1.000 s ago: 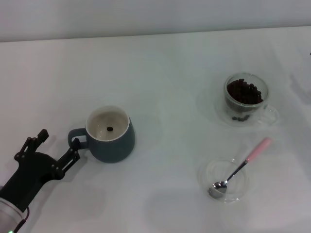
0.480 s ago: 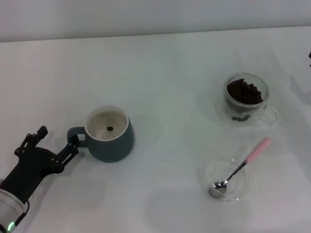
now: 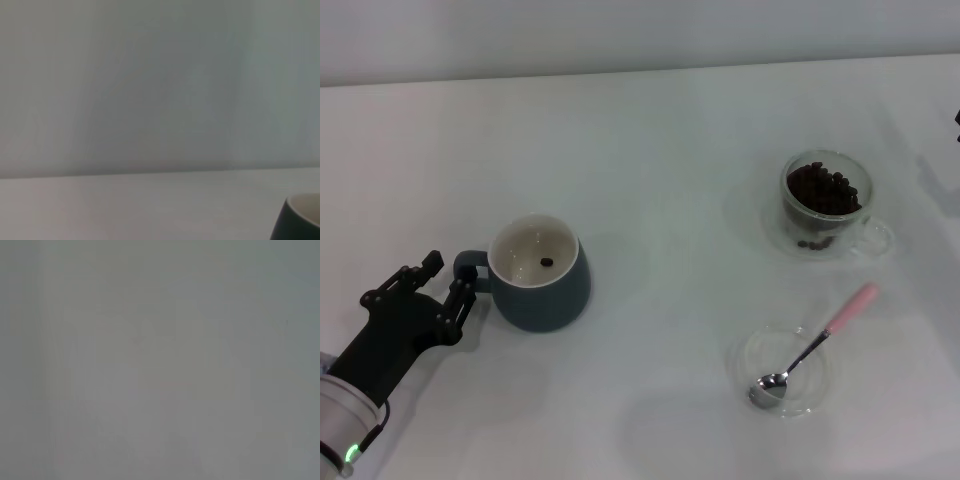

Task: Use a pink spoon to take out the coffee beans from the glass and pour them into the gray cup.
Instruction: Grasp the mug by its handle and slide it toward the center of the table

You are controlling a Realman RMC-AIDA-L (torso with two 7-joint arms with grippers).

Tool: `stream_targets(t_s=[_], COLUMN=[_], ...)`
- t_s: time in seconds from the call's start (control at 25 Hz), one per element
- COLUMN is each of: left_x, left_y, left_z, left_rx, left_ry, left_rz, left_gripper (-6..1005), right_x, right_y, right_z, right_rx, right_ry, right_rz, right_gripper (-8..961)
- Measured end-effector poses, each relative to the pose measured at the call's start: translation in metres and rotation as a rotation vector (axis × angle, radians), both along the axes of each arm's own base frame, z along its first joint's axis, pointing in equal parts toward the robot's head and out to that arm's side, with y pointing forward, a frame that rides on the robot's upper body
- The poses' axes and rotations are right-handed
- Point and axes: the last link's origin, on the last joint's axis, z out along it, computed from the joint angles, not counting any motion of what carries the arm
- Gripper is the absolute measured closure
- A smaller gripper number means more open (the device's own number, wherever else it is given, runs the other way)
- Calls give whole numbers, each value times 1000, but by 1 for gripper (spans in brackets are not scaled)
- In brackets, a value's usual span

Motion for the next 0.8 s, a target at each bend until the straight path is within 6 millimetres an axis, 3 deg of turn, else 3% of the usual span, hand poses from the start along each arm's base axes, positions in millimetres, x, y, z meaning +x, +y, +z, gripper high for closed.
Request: stream_targets(t_s=[0.12, 0.32, 0.8], left_x=[2, 3, 5], left_y=[1, 5, 12], left_z=[0, 0, -3], left_rx=[2, 1, -17], left_ry=[-6, -3, 14], left_rz=[-3, -1, 1], left_gripper=[569, 698, 732], right_x=[0, 1, 3], right_y=[0, -1, -4], right_z=[0, 0, 2], right_rx=[-1, 1, 16], right_ry=[0, 0, 5], right_rz=[-2, -4, -10], right_gripper=[125, 128, 134])
